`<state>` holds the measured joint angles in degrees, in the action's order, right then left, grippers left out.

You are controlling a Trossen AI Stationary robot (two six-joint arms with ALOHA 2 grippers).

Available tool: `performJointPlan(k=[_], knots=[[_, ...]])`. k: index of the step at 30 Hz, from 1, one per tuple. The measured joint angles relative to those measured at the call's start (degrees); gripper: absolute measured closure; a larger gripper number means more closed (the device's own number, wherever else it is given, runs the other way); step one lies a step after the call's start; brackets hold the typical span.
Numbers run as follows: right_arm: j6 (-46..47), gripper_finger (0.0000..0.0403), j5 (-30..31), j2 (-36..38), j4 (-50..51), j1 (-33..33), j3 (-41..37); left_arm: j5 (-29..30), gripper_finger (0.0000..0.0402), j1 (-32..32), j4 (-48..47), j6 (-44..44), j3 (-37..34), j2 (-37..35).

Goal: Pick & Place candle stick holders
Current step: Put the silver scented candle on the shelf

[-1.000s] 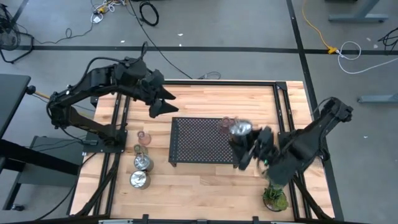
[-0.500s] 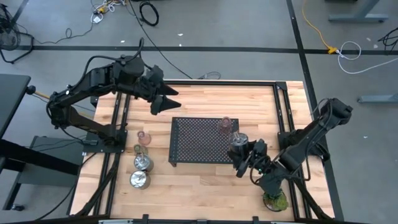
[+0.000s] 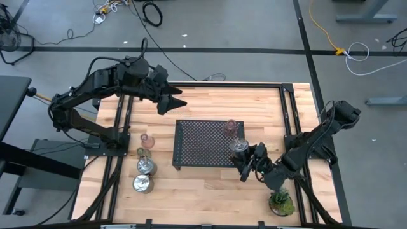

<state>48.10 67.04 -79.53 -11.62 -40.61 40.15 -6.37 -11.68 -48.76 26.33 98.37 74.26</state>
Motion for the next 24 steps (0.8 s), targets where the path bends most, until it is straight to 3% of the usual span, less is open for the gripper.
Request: performJointPlan(k=[6,16,24], knots=[[-8.30,0.0060,-1.88,0.00,-4.52,3.32,-0.97,0.35,0.0039,0.02,0.05,-0.04,0.02,0.07],[-13.14,0.0060,-5.10,-6.67,-15.07,5.34,-0.97,0.39,0.0039,-0.09,-0.17,-1.55,0.09,1.05],[-12.38,0.0060,-4.03,-7.91,-15.25,7.17,-0.97,0.33,0.0039,-0.09,0.21,-3.06,0.09,1.86]])
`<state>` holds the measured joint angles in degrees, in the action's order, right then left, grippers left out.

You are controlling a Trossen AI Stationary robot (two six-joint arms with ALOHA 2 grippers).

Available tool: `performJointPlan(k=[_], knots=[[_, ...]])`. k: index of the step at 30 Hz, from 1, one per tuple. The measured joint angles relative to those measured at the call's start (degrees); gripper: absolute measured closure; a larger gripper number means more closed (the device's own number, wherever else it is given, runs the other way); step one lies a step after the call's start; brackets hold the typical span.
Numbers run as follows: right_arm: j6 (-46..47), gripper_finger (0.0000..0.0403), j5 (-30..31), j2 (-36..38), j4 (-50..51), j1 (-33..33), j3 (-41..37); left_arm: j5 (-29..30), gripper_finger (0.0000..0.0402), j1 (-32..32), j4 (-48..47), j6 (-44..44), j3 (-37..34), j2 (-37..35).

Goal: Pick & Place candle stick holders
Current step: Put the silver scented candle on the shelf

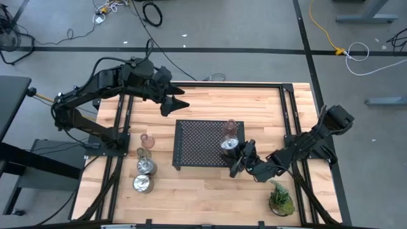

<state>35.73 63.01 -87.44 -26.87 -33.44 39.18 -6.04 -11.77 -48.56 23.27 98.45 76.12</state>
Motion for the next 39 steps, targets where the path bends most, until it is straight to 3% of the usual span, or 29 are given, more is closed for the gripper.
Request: performJointPlan(k=[11,16,25,33,39], knots=[[0.30,0.0059,-3.64,-0.31,1.17,2.27,0.09,-0.17,0.0039,0.01,-0.17,-0.01,-0.07,0.40],[2.61,0.0017,-3.84,-0.26,1.96,2.37,0.09,-0.18,0.0039,0.00,-0.17,-0.13,-0.07,0.39],[1.40,0.0051,-5.31,-0.26,1.59,2.40,0.11,-0.18,0.0039,0.00,-0.17,-0.13,-0.07,0.39],[1.27,0.0009,-5.88,-0.28,1.57,2.37,0.09,-0.20,0.0039,0.00,-0.17,-0.09,-0.07,0.39],[1.25,0.0009,-6.10,-0.31,1.57,2.37,0.09,-0.20,0.0039,0.00,-0.17,-0.09,-0.07,0.39]])
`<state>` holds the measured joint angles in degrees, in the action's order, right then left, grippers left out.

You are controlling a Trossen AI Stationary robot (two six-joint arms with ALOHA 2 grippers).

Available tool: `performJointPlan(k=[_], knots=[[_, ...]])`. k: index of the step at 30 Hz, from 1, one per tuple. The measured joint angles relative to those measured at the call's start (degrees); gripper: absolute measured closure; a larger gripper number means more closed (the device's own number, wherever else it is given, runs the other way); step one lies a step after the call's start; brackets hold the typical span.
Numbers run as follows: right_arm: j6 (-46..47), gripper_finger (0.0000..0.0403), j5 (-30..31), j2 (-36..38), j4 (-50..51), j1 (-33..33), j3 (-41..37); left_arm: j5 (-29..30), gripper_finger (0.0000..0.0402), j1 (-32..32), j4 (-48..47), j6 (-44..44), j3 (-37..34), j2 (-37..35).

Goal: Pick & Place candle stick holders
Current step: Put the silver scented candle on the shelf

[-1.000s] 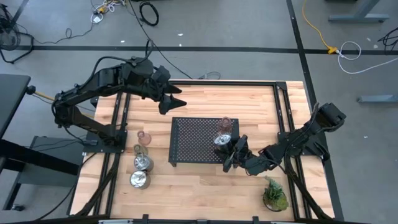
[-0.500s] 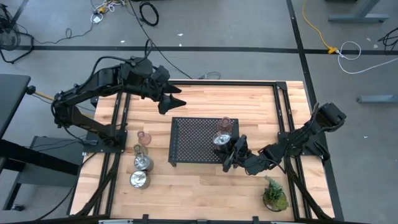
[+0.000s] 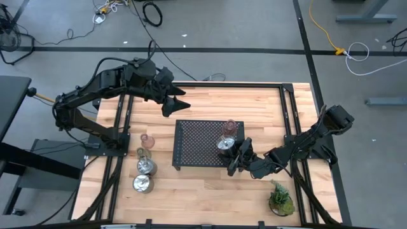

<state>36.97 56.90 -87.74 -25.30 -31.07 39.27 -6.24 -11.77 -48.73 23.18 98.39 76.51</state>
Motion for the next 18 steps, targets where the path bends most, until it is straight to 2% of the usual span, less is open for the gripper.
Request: performJointPlan(k=[18], knots=[[0.07,0.0015,0.06,-0.02,-0.03,0.00,-0.04,-0.02,0.0039,0.00,-0.63,0.13,0.00,0.00]])
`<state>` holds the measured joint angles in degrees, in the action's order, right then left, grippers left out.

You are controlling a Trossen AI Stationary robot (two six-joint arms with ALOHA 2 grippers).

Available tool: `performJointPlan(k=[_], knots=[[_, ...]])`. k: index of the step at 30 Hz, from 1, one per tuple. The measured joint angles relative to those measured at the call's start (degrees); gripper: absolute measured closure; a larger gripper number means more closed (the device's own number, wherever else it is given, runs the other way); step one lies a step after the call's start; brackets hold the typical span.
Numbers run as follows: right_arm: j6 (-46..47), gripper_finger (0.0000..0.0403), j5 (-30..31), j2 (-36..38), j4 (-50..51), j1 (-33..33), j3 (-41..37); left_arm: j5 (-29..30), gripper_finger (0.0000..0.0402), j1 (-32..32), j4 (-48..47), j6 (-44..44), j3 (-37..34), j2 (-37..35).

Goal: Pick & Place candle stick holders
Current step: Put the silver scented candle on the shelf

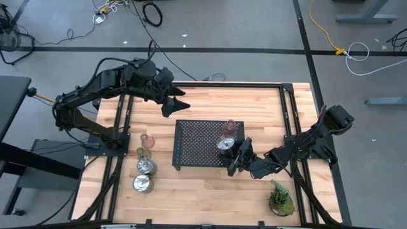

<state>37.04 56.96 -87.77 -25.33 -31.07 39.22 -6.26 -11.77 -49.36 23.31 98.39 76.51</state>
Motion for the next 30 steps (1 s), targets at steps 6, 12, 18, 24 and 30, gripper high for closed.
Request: performJointPlan(k=[6,12,18,24,30], knots=[[0.04,0.0004,-0.39,-0.02,0.03,0.02,-0.02,0.00,0.0039,0.00,-0.04,0.01,0.00,0.00],[0.42,0.0004,-0.65,-0.02,0.16,0.02,-0.02,0.00,0.0039,0.02,-0.04,0.04,0.00,0.00],[0.42,0.0005,-1.51,-0.02,-0.04,0.02,-0.02,0.00,0.0039,0.17,-0.07,0.04,0.00,0.00],[1.58,0.0005,-2.61,-0.02,-0.47,0.00,-0.02,0.00,0.0039,0.17,-0.04,0.05,0.00,0.00],[1.55,0.0005,-2.54,0.00,-0.31,0.02,-0.02,0.00,0.0039,0.44,-0.07,0.07,0.00,0.00]])
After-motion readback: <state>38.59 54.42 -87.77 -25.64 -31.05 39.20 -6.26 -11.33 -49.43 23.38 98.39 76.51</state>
